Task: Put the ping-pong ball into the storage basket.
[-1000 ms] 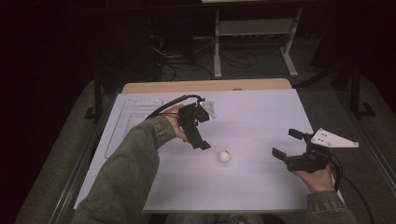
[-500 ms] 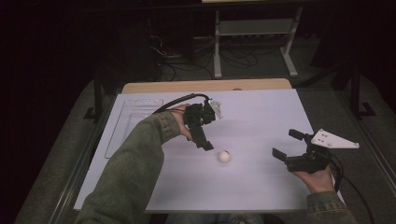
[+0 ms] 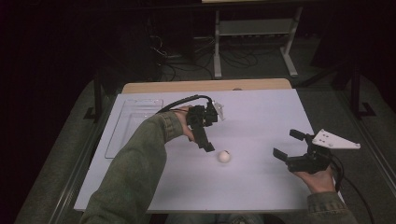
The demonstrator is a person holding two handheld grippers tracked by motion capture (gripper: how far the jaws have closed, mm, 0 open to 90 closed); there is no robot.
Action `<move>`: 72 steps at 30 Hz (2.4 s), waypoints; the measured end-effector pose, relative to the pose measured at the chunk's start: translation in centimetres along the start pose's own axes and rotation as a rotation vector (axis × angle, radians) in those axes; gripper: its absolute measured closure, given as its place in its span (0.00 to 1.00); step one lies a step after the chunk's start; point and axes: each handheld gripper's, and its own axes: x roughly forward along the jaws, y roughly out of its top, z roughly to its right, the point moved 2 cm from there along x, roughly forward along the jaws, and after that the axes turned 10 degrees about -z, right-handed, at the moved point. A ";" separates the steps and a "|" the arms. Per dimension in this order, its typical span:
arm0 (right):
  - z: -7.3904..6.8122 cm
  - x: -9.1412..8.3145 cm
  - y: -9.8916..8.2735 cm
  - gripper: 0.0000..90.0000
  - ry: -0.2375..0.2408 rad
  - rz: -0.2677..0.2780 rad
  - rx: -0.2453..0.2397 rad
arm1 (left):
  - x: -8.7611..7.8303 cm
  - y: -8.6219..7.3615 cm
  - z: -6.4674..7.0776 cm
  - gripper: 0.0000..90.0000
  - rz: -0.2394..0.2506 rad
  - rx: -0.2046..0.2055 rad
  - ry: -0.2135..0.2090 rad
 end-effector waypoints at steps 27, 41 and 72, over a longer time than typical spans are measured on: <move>0.0 -0.2 0.0 0.00 -0.002 0.003 -0.001 | 2.1 1.6 -0.2 0.01 -0.064 0.022 0.013; 0.0 -0.2 0.0 0.00 -0.001 -0.003 -0.002 | 3.7 2.1 -0.4 0.01 -0.100 0.029 0.006; -0.1 -0.2 -0.1 0.00 0.002 -0.005 -0.003 | 6.6 3.9 -0.2 0.01 -0.150 0.038 -0.029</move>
